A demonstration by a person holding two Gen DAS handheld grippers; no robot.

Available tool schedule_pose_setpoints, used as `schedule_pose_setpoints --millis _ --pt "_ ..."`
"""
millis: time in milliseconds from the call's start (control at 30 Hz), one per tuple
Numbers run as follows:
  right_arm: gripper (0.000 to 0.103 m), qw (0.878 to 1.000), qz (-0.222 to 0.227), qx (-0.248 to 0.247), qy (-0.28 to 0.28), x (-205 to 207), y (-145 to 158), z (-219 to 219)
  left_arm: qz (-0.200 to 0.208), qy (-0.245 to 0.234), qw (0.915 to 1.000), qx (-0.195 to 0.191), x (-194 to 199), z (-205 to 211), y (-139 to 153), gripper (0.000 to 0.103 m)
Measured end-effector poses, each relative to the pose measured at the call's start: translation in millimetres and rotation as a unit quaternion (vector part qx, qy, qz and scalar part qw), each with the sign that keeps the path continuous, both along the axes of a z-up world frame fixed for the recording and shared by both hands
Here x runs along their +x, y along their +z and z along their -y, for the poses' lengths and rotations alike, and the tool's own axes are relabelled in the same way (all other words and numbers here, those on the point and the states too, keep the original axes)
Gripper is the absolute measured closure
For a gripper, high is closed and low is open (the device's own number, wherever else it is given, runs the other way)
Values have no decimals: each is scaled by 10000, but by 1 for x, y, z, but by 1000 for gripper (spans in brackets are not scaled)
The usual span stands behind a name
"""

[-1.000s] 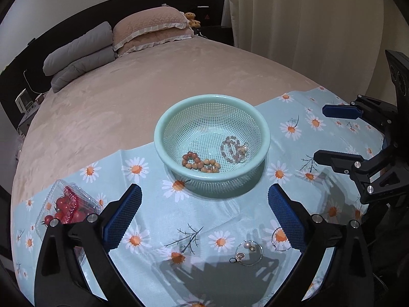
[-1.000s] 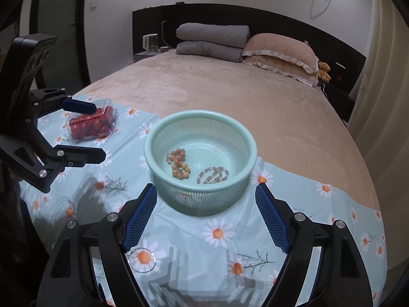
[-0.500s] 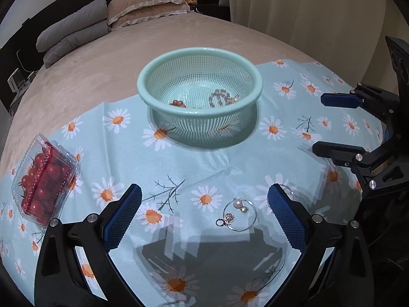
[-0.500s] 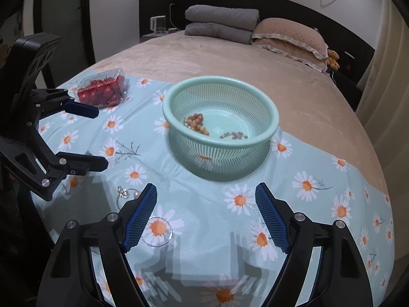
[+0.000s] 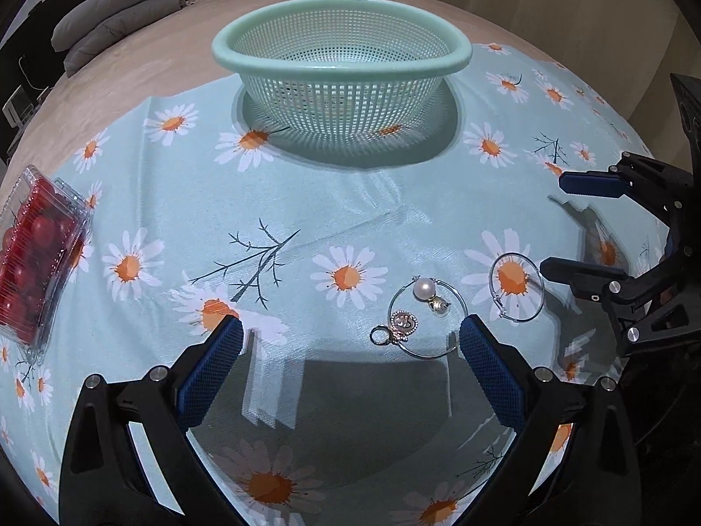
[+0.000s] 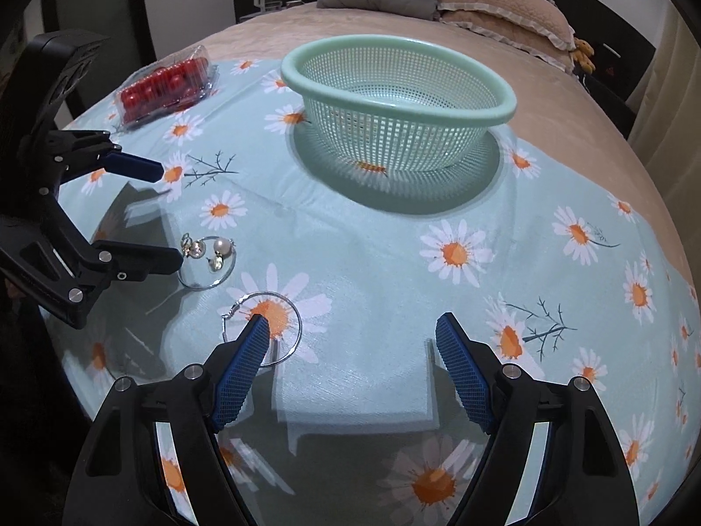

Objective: Organize jewelry
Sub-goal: 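Grasp a silver hoop earring with the left gripper while the right grasps another hoop, then lift both hoop earrings and carry them over the basket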

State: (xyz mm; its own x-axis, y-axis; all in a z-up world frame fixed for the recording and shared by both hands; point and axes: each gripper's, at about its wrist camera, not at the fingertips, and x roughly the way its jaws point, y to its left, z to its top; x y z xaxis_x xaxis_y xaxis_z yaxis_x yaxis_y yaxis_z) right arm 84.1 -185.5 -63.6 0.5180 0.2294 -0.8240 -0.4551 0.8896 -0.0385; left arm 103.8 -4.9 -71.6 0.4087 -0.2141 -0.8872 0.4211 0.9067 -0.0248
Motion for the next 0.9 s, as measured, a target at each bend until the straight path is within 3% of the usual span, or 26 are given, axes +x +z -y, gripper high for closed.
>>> schedule_pose_setpoints --millis 167,233,333,467,500,567,733,900 --pt "38 9993 -127 275 -239 4 -17 3 -63 95 9997 222 5 5 -19 9" --pt "41 9992 -50 317 -232 1 -19 3 96 110 9997 206 3 6 -21 9" --pt "60 9993 -75 350 -133 -2 -19 0 160 57 9997 181 2 6 -19 18" --pt "92 9986 -226 476 81 -5 -18 -7 160 -15 9998 104 2 8 -12 55" --pt "98 9985 -238 481 101 -6 -17 -8 144 -70 9998 78 2 9 -12 70" --pt "99 9986 -229 455 113 -9 -17 -9 62 -175 9998 -4 -1 11 -12 95" --pt "100 9981 -295 529 119 -12 -10 -2 -41 -119 9998 -144 -6 6 -7 97" --pt "100 9980 -253 571 97 -14 0 8 143 -61 9996 -251 -16 -6 12 98"
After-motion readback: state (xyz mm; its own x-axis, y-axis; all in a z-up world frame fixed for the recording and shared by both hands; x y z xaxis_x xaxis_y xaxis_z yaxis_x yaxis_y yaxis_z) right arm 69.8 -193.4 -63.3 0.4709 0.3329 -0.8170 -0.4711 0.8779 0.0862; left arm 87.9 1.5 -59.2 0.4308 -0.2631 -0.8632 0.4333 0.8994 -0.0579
